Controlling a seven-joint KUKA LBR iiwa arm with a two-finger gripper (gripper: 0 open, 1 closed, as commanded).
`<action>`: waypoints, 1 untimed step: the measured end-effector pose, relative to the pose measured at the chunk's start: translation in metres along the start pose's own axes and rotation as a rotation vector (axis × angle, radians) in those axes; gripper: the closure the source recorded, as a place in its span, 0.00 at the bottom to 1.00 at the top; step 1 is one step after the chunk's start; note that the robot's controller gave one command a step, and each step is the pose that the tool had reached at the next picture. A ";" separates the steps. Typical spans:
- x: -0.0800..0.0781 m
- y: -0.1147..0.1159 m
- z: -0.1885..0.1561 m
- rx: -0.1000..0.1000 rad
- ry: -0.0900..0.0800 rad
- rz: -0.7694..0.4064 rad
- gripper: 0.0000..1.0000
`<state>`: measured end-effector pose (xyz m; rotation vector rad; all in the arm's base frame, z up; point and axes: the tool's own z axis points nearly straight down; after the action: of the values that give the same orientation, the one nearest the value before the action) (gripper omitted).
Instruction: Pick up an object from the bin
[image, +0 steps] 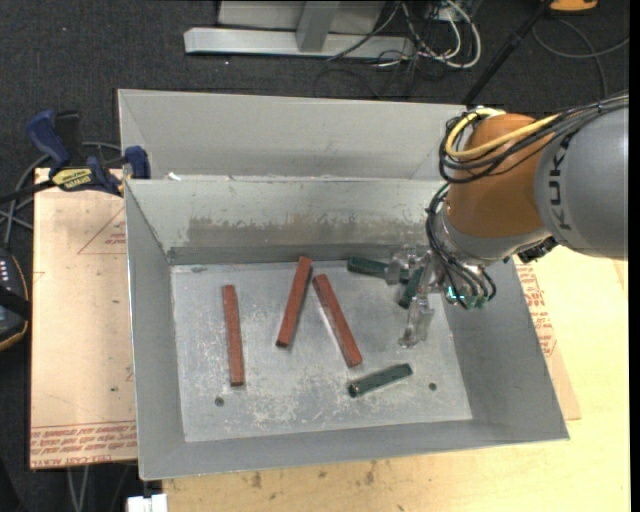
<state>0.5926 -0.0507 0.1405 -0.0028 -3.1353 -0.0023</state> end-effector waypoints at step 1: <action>0.068 0.018 0.073 0.000 0.001 0.121 0.00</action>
Offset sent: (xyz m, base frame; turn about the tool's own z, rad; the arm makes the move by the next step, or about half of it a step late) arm -0.0663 0.0169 -0.0705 0.1224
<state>0.5238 -0.0328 0.0674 -0.1930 -3.1281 -0.0024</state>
